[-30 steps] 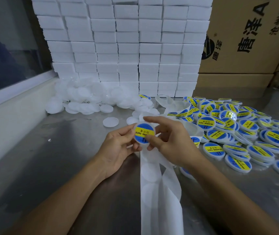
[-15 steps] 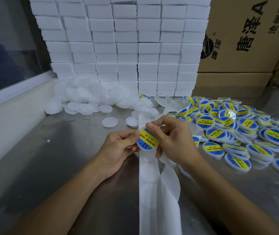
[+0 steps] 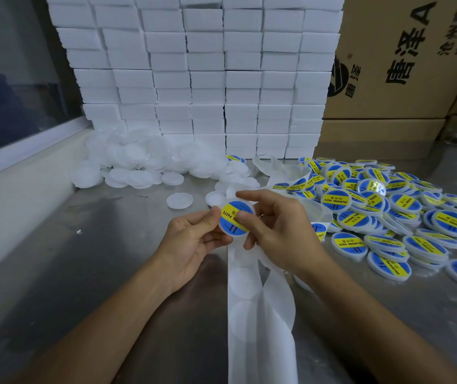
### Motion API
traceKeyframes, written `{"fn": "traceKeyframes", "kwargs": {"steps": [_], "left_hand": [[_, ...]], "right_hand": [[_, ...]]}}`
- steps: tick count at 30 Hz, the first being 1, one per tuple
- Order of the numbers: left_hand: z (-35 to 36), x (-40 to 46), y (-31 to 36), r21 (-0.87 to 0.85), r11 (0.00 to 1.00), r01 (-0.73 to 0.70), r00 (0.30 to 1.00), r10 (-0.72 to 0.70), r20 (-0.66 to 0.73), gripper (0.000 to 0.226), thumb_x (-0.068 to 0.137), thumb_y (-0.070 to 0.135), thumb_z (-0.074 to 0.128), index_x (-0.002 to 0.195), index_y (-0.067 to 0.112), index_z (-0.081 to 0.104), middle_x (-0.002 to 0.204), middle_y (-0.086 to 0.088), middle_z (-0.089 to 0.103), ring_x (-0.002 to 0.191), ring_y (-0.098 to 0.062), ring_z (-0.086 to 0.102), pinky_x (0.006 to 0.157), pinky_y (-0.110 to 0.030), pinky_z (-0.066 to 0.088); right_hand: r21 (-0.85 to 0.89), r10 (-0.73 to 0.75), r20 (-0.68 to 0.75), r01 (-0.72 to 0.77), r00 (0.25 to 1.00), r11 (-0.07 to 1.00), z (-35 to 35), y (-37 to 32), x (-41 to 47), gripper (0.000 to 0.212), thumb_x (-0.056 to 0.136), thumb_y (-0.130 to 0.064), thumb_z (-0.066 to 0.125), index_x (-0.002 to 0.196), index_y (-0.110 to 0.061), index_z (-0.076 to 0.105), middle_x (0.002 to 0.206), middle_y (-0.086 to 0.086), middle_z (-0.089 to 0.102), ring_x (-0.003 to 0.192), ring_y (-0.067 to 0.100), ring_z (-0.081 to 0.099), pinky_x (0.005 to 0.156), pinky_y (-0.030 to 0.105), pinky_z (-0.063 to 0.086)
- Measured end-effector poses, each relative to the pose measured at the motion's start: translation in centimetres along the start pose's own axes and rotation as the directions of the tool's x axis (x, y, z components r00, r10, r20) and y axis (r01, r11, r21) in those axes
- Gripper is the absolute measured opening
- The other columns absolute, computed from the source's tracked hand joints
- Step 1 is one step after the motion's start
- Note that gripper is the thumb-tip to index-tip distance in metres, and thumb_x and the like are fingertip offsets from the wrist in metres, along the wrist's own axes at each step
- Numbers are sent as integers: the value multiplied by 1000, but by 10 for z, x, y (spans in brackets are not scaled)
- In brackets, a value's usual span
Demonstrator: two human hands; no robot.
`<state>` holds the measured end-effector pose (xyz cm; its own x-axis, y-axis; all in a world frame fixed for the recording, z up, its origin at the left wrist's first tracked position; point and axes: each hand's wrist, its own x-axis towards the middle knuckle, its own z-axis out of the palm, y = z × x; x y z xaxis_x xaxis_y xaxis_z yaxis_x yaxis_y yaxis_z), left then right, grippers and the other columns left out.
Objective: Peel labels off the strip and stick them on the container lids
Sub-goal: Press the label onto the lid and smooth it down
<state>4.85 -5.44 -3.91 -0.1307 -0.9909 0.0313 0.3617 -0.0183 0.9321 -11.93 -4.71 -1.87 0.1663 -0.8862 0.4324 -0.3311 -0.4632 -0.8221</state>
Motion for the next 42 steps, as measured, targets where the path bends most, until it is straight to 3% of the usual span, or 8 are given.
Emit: {"fn": "traceKeyframes", "kwargs": {"steps": [3,7,12,19,24,32,38,42], "left_hand": [[0,0,0,-8,1000,2,999,-2,40,23,75,27,65,81,9,79,88,-16,75,72,-20,71,66,-27,57],[-2,0,-1,-35,999,-5,998,7,60,21,78,21,63,84,10,79,90,-17,75,76,-24,73,69,-30,58],[-3,1,-3,4,1000,-25,994,24,105,20,77,24,64,86,13,79,90,-13,75,82,-20,72,71,-30,57],[-1,4,-10,129,982,-135,989,142,-49,22,71,38,78,79,17,78,76,-5,71,70,-17,64,61,-25,51],[4,10,-27,668,719,-191,919,370,-135,18,71,32,85,83,30,71,78,8,68,61,0,56,59,-6,42],[7,7,-30,742,645,-184,944,327,-50,38,65,55,80,92,32,67,83,10,65,71,-11,59,66,-12,47],[8,5,-31,775,597,-208,949,314,12,26,70,51,79,85,34,67,96,11,64,79,-6,58,66,-3,40],[9,7,-32,815,548,-188,958,284,31,44,67,63,72,94,28,73,103,13,59,95,-6,58,84,-17,46]], "right_hand": [[-41,-67,-35,65,997,997,-2,5,0,25,96,-14,59,117,-25,65,67,0,63,47,9,60,57,19,49],[-247,-208,-83,183,975,952,1,6,-1,38,90,-18,67,127,-25,62,90,-22,58,59,4,56,63,9,42],[-494,-288,-17,242,958,835,-2,7,-2,67,73,-38,82,134,-27,56,122,-6,51,95,7,53,76,28,52],[-388,-281,-101,222,954,894,-20,8,5,50,78,-38,78,122,-17,67,116,-1,63,104,10,58,87,22,46],[-472,-155,-389,-52,908,880,-63,29,16,29,81,-34,76,106,-19,71,118,-1,57,102,3,50,85,20,40],[-489,94,-698,-567,710,663,-110,75,8,30,85,-33,67,108,-14,70,115,14,62,96,37,61,81,43,50],[-528,147,-680,-619,718,581,-110,78,5,34,86,-25,59,116,-14,69,108,16,68,103,38,59,96,49,42],[-579,3,-640,-485,768,656,-98,60,9,29,87,-21,63,113,-10,70,114,17,67,111,41,54,96,51,39]]}}
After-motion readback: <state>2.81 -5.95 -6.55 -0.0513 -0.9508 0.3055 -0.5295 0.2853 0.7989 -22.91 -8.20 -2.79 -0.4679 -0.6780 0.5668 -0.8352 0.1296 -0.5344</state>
